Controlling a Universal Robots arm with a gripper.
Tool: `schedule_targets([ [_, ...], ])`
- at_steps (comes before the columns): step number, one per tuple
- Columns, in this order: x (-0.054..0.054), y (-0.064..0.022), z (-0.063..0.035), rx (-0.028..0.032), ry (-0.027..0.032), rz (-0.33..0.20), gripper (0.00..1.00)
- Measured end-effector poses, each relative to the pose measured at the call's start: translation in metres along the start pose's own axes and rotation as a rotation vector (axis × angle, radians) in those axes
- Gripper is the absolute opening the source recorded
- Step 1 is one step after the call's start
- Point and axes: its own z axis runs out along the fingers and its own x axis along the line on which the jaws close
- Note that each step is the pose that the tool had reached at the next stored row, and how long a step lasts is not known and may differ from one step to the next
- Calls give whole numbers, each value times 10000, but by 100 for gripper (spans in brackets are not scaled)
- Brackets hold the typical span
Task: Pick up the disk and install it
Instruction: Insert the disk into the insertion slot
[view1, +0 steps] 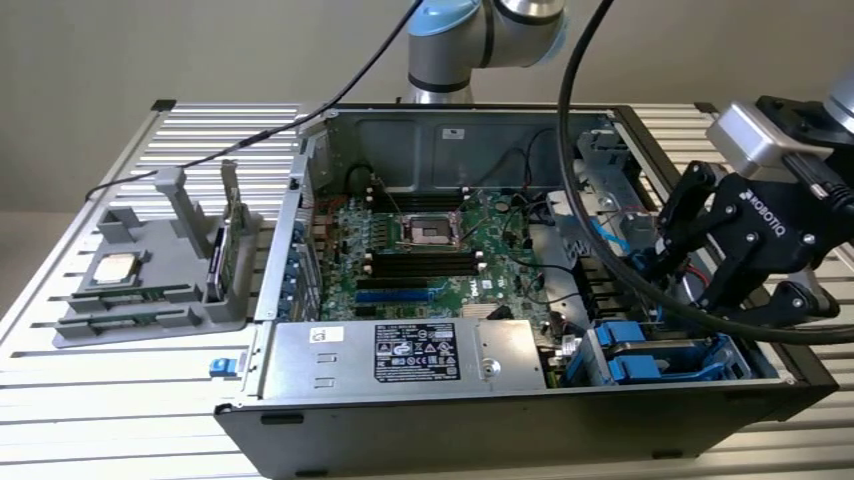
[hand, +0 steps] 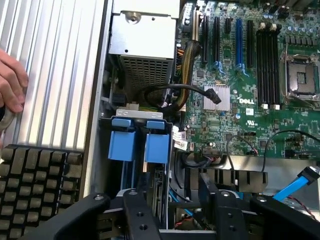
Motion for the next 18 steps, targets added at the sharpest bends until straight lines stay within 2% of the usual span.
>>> schedule_targets([
  [1,6,-7,-2,5,-93,-25,50],
  [2,12,-13,-4,9,-173,-47,56],
  [3,19,-20,-6,12,-241,-66,56],
  [5,35,-34,-9,15,-335,-92,56],
  [6,45,-40,-12,15,-359,-99,56],
  [9,65,-54,-15,-1,-359,-142,56],
  [18,70,-55,-14,-39,-270,-477,56],
])
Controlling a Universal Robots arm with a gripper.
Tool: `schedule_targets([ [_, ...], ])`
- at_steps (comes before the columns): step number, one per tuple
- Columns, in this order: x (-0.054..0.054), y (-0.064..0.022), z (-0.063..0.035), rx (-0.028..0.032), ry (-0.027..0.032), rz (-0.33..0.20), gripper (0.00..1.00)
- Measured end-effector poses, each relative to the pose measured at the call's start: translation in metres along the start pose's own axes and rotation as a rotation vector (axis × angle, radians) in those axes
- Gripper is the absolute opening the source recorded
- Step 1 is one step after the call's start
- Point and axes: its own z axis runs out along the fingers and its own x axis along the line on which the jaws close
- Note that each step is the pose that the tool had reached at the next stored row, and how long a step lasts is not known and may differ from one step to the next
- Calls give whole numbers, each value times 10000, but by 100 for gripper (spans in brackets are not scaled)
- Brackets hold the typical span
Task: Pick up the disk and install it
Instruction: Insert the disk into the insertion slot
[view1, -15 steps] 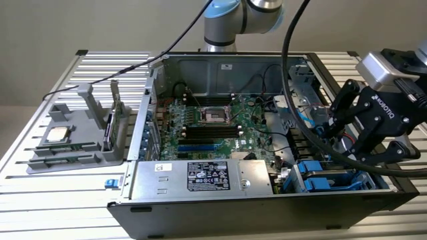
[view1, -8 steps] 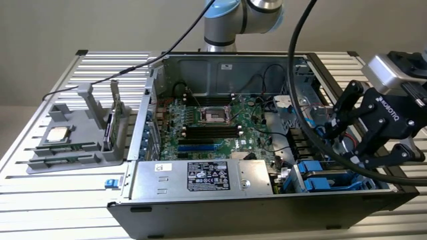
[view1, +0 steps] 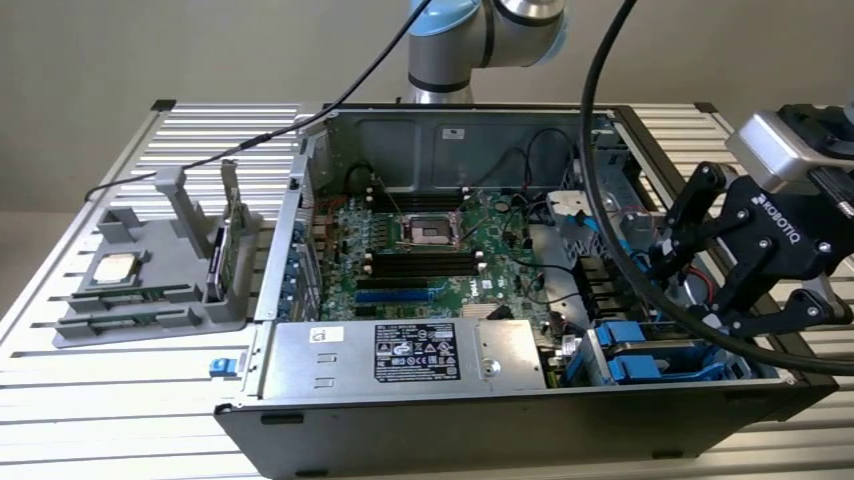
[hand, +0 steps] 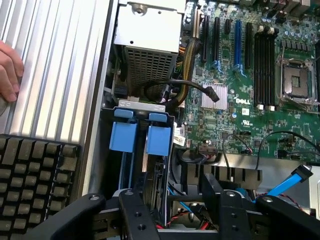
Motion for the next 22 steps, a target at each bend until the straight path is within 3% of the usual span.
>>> schedule_targets([
  [10,30,11,-20,-1,-13,-28,56],
  [22,-103,8,-12,-54,72,-360,56],
])
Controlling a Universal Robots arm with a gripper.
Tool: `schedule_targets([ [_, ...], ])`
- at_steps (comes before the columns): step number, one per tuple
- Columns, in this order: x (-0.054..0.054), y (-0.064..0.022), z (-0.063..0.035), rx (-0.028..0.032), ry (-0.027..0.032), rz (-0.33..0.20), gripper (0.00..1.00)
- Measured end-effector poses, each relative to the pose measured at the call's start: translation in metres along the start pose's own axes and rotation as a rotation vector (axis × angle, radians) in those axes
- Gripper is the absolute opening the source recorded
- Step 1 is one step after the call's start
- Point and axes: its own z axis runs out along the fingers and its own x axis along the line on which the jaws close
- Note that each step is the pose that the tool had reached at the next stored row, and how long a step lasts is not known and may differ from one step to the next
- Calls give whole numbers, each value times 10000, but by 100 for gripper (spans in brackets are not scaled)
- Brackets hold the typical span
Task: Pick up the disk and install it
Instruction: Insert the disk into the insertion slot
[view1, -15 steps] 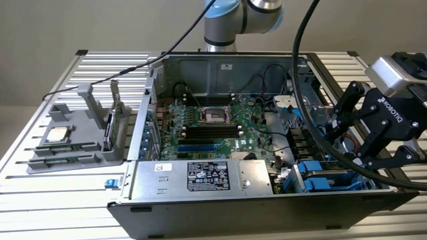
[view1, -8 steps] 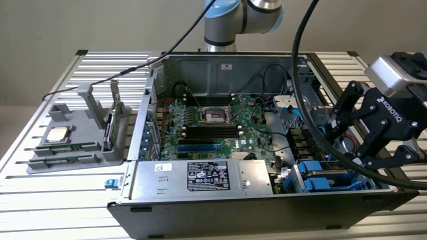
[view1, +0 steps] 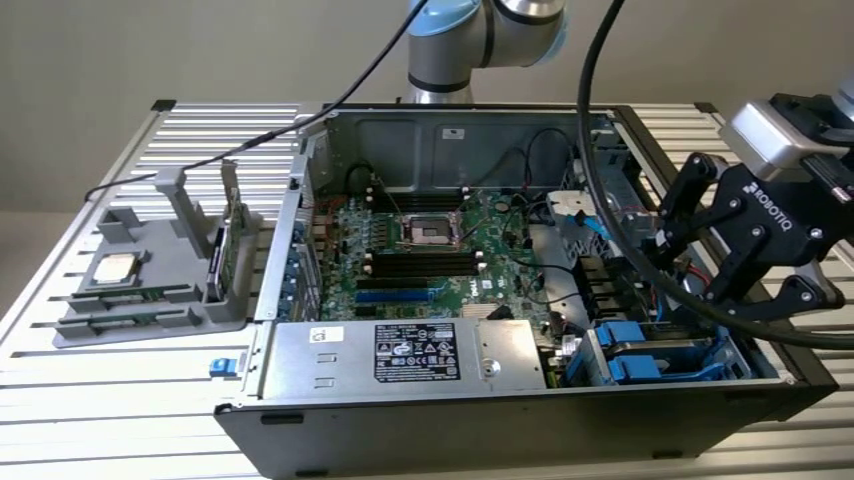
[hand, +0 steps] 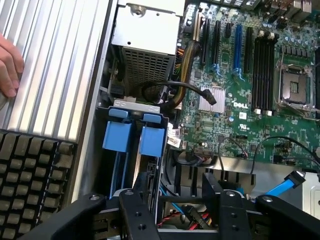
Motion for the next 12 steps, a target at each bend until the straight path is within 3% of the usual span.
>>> schedule_targets([
  [12,22,17,-52,-18,-22,-19,56],
])
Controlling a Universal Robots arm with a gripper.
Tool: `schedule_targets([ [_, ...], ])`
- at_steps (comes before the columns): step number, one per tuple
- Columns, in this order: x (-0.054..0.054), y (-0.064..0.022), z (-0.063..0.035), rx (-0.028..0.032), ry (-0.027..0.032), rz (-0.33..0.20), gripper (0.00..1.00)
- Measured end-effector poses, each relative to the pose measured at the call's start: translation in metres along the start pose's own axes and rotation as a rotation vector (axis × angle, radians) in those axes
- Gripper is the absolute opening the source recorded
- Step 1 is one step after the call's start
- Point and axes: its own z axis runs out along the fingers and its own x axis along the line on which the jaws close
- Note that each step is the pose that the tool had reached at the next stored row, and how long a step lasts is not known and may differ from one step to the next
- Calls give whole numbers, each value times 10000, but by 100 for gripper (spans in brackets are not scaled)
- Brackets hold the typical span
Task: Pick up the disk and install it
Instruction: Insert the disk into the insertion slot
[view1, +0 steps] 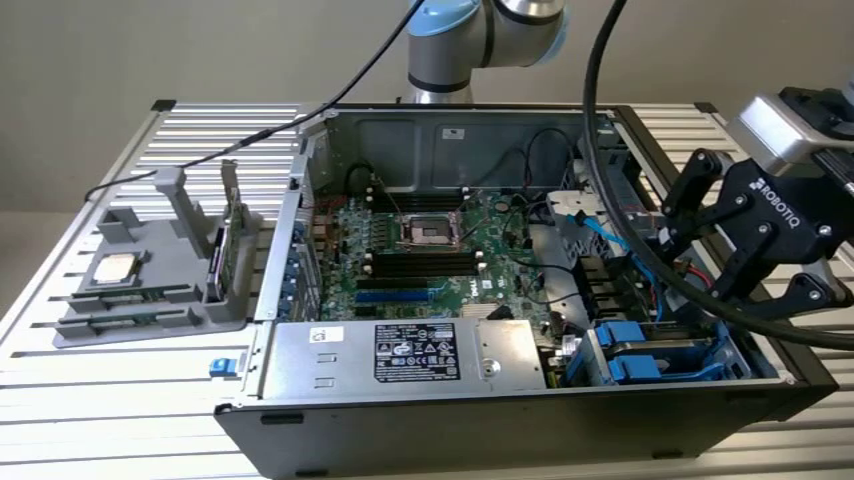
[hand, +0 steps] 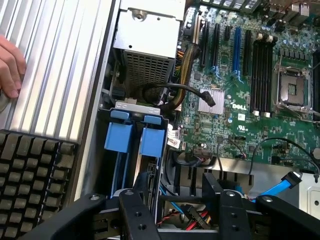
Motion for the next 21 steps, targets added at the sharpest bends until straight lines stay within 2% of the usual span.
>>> schedule_targets([
  [7,69,14,-20,-26,-3,2,56],
  [14,164,1,-34,-87,-24,4,56],
  [15,173,-10,-38,-85,-49,-5,56],
  [17,189,-29,-44,-73,-139,-32,56],
  [19,205,-39,-42,-55,-283,-73,56],
  [21,225,-43,-36,-30,-463,-124,56],
])
